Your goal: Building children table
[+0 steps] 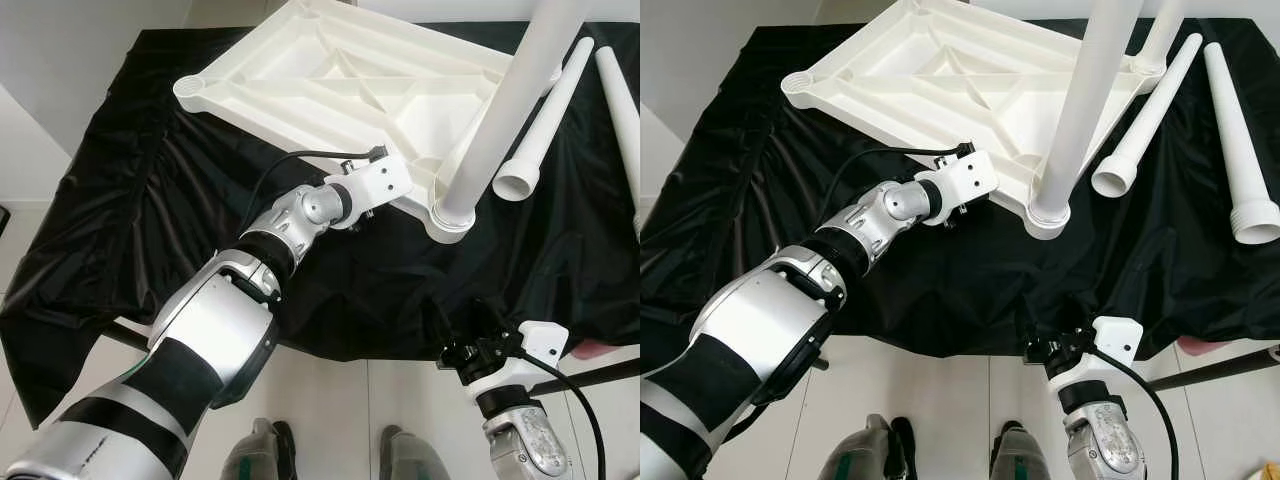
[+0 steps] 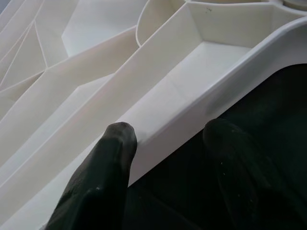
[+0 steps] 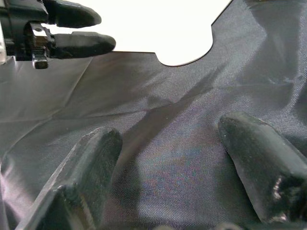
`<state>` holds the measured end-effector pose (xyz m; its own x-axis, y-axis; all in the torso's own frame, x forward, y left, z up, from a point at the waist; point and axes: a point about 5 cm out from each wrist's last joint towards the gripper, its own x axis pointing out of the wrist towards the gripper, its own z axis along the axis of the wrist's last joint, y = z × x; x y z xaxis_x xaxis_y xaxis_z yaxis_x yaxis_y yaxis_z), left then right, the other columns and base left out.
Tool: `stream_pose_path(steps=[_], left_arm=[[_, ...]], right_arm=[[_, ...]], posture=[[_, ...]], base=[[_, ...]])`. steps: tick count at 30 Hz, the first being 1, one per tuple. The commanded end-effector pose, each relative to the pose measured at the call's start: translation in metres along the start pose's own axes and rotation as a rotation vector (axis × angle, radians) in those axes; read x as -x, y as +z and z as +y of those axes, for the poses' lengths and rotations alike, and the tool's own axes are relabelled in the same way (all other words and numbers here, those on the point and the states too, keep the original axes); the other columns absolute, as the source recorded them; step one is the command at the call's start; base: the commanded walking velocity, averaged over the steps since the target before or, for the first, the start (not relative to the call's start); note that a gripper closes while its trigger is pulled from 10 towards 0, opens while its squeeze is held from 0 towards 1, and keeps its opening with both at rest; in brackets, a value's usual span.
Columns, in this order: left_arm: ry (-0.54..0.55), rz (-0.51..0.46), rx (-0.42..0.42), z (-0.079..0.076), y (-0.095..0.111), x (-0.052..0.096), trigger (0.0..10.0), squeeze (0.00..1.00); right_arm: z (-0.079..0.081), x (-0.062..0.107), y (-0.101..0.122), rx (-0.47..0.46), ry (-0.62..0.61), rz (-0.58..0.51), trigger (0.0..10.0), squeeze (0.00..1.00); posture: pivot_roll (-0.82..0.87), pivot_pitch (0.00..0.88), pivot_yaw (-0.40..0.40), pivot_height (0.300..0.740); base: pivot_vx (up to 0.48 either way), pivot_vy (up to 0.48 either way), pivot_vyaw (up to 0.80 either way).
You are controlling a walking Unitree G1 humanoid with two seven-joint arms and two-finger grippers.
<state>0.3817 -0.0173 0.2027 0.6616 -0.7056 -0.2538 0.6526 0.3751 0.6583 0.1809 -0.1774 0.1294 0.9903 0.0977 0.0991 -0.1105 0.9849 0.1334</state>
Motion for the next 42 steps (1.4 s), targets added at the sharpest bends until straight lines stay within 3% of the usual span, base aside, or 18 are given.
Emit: stream_pose_path(steps=[1,10,18,19,20,23,24,26,27,29,30,36,42], left_arm=[[-0.309,0.067,-0.006,-0.021,-0.012,0.002,10.0,0.00],[-0.284,0.100,-0.033,-0.022,-0.011,0.000,10.0,0.00],[-0.358,0.122,-0.064,-0.029,-0.014,0.001,10.0,0.00],[-0.416,0.134,-0.076,-0.034,-0.017,0.002,7.5,0.00],[-0.480,0.146,-0.092,-0.040,-0.021,0.004,5.8,0.00],[-0.539,0.150,-0.113,-0.044,-0.025,0.006,5.8,0.00],[-0.593,0.150,-0.118,-0.048,-0.027,0.008,3.5,0.00],[-0.650,0.147,-0.121,-0.052,-0.029,0.011,3.4,0.00],[-0.709,0.140,-0.118,-0.056,-0.032,0.013,1.6,0.00],[-0.753,0.134,-0.114,-0.059,-0.033,0.016,1.3,0.00],[-0.803,0.129,-0.117,-0.061,-0.035,0.018,0.0,0.00],[-0.947,0.120,-0.115,-0.067,-0.043,0.028,0.0,0.00],[-0.996,0.122,-0.123,-0.070,-0.047,0.032,0.0,0.00]], right_arm=[[0.004,0.006,-0.004,-0.017,0.011,0.032,10.0,0.00],[0.008,0.018,-0.002,-0.023,-0.011,0.036,10.0,0.00],[0.008,0.021,-0.002,-0.020,-0.021,0.040,10.0,0.00],[0.008,0.021,-0.003,-0.019,-0.023,0.041,10.0,0.00],[0.008,0.022,-0.003,-0.018,-0.024,0.043,10.0,0.00],[0.008,0.022,-0.003,-0.017,-0.026,0.044,10.0,0.00],[0.008,0.023,-0.002,-0.017,-0.027,0.045,10.0,0.00],[0.008,0.023,-0.002,-0.016,-0.028,0.045,10.0,0.00],[0.008,0.023,-0.002,-0.015,-0.029,0.046,10.0,0.00],[0.008,0.023,-0.002,-0.015,-0.030,0.047,10.0,0.00],[0.008,0.023,-0.002,-0.015,-0.030,0.048,10.0,0.00],[0.007,0.021,-0.003,-0.013,-0.030,0.048,10.0,0.00],[0.007,0.021,-0.003,-0.011,-0.030,0.048,10.0,0.00]], posture=[[-0.21,0.216,0.150,0.740],[-0.23,0.229,0.172,0.740],[-0.24,0.232,0.187,0.740],[-0.24,0.233,0.191,0.740],[-0.24,0.232,0.192,0.740],[-0.24,0.232,0.192,0.740],[-0.24,0.233,0.194,0.740],[-0.24,0.234,0.193,0.740],[-0.24,0.235,0.192,0.740],[-0.24,0.235,0.192,0.740],[-0.24,0.236,0.191,0.740],[-0.23,0.233,0.187,0.740],[-0.23,0.232,0.186,0.740]], base=[[0.000,0.000,0.00],[0.000,0.000,0.00],[0.000,0.000,0.00],[0.000,0.000,0.00],[0.000,0.000,0.00],[0.000,0.000,0.00],[0.000,0.000,0.00],[0.000,0.000,0.00],[0.000,0.000,0.00],[0.000,0.000,0.00],[0.000,0.000,0.00],[0.000,0.000,0.00],[0.000,0.000,0.00]])
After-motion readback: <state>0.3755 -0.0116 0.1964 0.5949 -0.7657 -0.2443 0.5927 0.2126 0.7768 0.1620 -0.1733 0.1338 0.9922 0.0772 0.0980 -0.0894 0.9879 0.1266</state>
